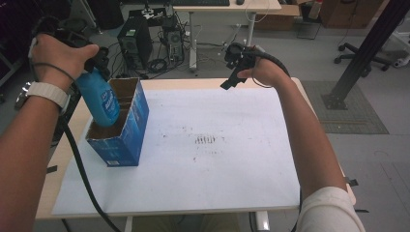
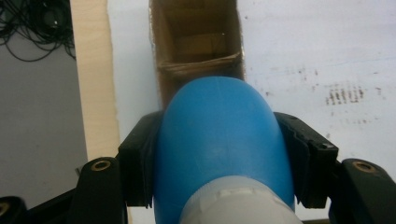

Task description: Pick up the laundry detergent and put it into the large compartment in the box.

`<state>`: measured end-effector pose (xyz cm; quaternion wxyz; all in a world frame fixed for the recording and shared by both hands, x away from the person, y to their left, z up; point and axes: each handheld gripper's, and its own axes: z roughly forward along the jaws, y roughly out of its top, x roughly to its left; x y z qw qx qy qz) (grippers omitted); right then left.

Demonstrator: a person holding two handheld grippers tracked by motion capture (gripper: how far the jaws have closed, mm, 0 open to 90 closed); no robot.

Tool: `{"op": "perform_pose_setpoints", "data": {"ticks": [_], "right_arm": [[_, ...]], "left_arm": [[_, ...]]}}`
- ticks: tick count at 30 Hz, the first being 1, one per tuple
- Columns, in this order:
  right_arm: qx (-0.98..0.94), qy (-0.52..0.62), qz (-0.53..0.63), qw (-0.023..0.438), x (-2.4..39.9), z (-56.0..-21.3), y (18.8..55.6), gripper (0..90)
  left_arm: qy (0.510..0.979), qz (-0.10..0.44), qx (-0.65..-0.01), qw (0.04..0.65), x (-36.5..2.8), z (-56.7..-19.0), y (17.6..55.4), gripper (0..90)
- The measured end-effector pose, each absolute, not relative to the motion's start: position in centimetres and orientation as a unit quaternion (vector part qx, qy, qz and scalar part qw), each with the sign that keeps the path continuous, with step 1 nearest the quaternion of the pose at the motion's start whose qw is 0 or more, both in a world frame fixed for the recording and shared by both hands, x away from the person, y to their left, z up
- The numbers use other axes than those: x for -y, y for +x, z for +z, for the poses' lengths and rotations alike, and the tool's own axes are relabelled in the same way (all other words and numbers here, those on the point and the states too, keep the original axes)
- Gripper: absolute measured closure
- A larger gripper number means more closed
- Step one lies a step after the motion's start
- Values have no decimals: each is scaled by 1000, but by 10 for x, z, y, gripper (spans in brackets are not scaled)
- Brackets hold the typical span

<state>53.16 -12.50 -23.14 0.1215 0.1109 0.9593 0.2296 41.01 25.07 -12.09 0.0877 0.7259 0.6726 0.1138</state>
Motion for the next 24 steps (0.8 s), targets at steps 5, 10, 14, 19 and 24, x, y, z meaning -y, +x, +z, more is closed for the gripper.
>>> {"op": "perform_pose_setpoints", "data": {"ticks": [5,10,14,19,24], "right_arm": [[-959,110,231,122,124,-232,532,110],[-958,112,233,122,124,-233,532,111],[-959,112,230,121,124,-234,533,110],[-959,111,231,120,123,-235,533,110],[-959,112,230,120,124,-235,533,111]], "left_arm": [[727,111,-672,90,-252,-133,412,373],[729,104,-671,88,-254,-145,415,373],[734,103,-666,84,-254,-153,417,374],[734,100,-667,86,-254,-164,419,373],[733,95,-668,85,-255,-174,421,373]]}}
